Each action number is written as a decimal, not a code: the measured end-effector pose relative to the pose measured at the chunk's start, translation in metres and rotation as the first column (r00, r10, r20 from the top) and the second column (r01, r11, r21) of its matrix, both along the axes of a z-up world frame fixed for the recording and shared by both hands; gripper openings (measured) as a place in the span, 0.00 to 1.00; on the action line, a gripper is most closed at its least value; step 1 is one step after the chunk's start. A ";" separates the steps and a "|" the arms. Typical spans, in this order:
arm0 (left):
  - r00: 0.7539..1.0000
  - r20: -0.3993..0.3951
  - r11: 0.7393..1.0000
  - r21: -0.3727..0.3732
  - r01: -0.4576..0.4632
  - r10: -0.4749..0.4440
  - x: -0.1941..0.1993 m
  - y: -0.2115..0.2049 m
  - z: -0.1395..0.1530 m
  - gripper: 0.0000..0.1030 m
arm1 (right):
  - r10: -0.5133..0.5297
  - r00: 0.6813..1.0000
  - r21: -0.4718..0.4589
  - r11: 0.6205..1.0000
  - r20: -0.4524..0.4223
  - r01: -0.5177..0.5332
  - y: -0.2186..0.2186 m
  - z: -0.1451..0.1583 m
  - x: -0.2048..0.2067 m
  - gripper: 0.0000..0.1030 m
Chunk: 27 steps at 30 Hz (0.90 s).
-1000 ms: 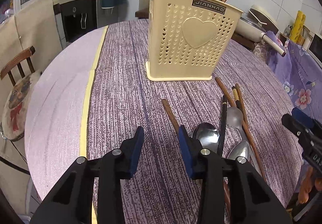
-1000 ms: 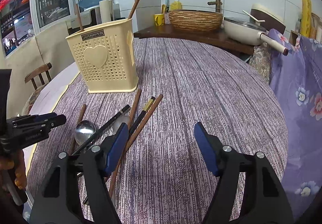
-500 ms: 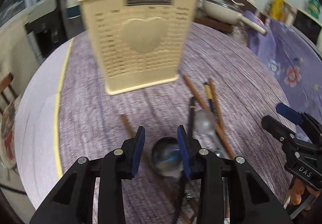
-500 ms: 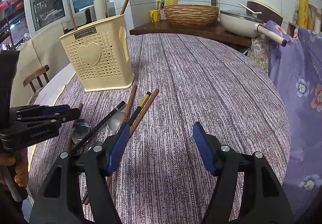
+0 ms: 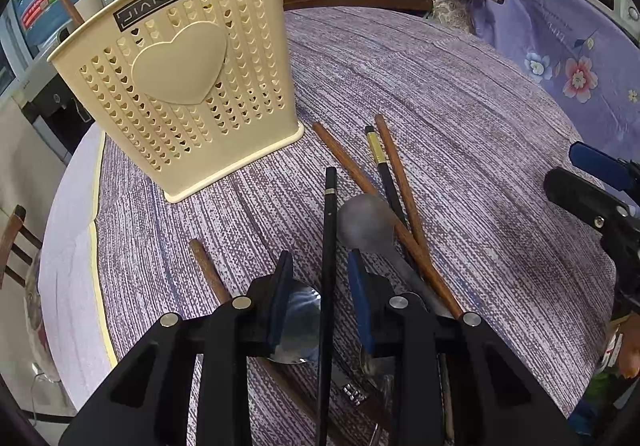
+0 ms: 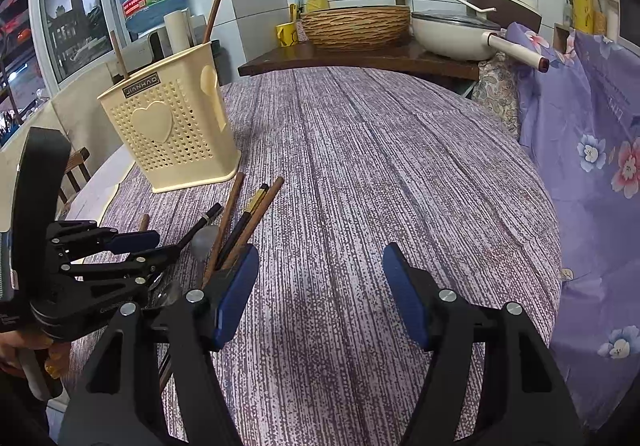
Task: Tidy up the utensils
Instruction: 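Grasp the black chopstick with the left tool while the right tool approaches a wooden chopstick, then grasp a wooden chopstick with the right tool while the left tool lifts the black chopstick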
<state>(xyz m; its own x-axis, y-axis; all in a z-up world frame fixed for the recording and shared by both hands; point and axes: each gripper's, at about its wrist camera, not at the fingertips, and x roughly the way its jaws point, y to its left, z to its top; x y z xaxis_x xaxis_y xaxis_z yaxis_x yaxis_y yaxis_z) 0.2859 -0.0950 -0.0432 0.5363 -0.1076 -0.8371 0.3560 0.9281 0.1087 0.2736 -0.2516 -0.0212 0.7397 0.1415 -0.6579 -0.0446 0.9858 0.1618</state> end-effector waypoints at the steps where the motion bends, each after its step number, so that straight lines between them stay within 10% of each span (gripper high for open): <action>1: 1.000 -0.006 1.000 0.000 0.006 -0.006 0.001 -0.002 0.000 0.28 | -0.002 1.000 0.001 1.000 -0.001 0.002 -0.001 0.000 0.000 0.63; 27: 0.996 -0.064 0.994 -0.085 -0.071 0.066 0.040 -0.006 -0.008 0.08 | 0.029 0.998 0.039 0.999 -0.052 -0.027 0.016 -0.003 0.031 0.63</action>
